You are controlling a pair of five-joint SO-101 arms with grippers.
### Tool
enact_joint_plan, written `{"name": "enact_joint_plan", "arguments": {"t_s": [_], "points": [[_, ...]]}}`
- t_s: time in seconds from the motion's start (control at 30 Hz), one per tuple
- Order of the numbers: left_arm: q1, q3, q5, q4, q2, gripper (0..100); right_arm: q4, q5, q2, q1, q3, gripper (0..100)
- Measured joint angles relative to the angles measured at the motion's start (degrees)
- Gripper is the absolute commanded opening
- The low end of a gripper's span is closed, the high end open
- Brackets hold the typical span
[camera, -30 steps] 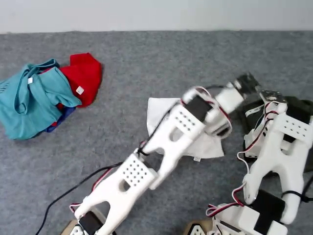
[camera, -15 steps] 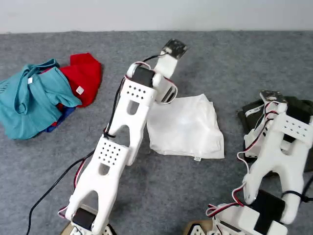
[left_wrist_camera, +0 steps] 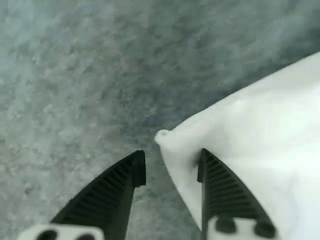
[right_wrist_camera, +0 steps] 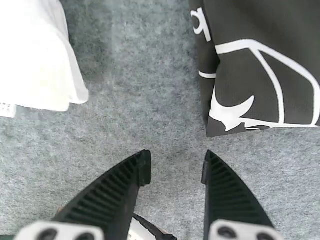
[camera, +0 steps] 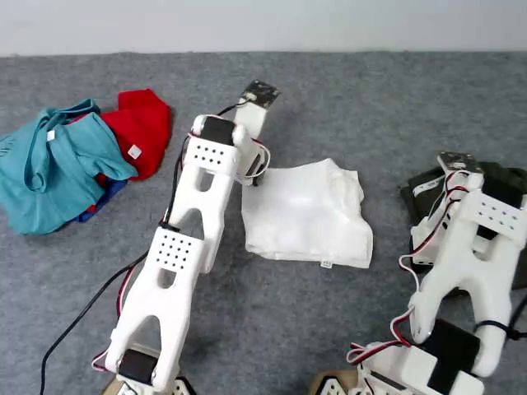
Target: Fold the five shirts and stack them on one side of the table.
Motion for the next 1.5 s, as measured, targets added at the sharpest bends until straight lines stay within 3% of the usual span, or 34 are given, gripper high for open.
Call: {"name": "enact_joint_plan", "arguments": {"t_s": [0.33,0.53,0.77,0.93,1.2,1.33,1.5], "points": [[-0.62,-1.49,-0.26,0.09,-0.35,18,0.0,0.0,0.0,0.0,0.0,18.3],[0.88,-1.76,-0.26,0.09,-9.41,18,0.0,0.0,0.0,-0.18,0.0,18.3],[3.87,0.7,4.48,0.09,-22.33,18,0.0,-0.09,-6.86,-11.69,-7.65,18.3],[5.45,22.33,10.81,0.09,-33.58,18,2.2,0.0,-7.21,-25.49,-20.31,18.3],[3.78,67.25,11.96,-0.09,-53.36,18,9.23,-0.18,3.78,-42.9,-36.4,18.3],[1.14,80.0,11.87,-2.73,-57.23,18,9.41,-0.18,10.64,-45.1,-36.57,18.3],[0.18,87.38,11.87,-7.3,-57.23,18,7.65,-0.18,17.32,-42.99,-36.57,18.3]]}}
